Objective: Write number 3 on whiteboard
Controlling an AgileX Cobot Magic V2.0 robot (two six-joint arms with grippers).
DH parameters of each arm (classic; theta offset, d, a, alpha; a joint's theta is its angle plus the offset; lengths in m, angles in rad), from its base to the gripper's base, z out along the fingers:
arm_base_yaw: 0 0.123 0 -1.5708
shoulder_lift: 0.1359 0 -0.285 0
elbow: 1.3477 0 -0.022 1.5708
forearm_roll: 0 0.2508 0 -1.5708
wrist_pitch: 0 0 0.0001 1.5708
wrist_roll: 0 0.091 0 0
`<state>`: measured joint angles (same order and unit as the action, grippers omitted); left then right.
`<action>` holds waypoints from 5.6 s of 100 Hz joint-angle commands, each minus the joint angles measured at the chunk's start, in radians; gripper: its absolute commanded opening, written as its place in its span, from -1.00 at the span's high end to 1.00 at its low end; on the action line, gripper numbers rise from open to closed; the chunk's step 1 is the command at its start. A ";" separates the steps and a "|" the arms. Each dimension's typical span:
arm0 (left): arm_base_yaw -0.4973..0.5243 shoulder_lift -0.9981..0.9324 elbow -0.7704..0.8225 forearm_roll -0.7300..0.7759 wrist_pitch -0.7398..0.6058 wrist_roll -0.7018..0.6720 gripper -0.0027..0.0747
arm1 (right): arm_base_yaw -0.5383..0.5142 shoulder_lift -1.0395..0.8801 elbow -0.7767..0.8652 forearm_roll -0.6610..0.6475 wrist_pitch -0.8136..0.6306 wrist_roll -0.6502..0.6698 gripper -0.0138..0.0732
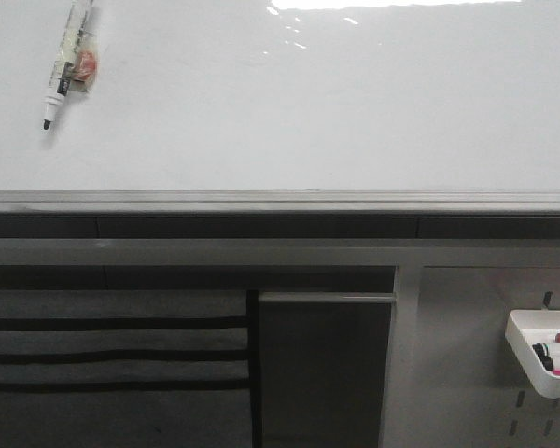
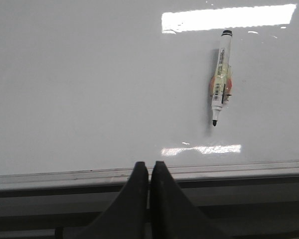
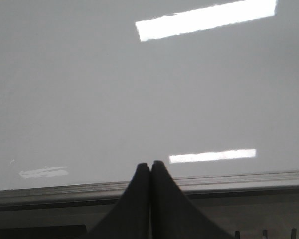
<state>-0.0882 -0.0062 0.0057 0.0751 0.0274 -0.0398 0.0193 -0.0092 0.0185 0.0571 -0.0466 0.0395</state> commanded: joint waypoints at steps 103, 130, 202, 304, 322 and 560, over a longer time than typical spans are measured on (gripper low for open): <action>-0.008 -0.030 0.002 0.000 -0.088 -0.011 0.98 | -0.006 -0.020 0.019 -0.001 -0.085 -0.002 0.85; -0.008 -0.030 -0.024 -0.038 -0.145 -0.011 0.98 | -0.006 -0.020 -0.003 -0.001 -0.039 -0.002 0.85; -0.008 0.350 -0.569 -0.045 0.273 -0.011 0.98 | -0.004 0.375 -0.607 -0.001 0.441 -0.062 0.85; -0.008 0.356 -0.563 0.067 0.277 -0.011 -0.18 | -0.004 0.407 -0.610 -0.009 0.421 -0.062 -0.22; -0.008 0.356 -0.563 0.067 0.277 -0.011 -0.18 | -0.004 0.407 -0.610 -0.009 0.421 -0.062 -0.22; -0.208 1.438 -0.914 0.056 -0.067 0.040 0.85 | 0.069 0.486 -0.652 0.168 0.500 -0.157 -0.22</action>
<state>-0.2963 1.4765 -0.8775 0.1297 0.0088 0.0000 0.0893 0.4583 -0.5985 0.2151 0.5340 -0.1075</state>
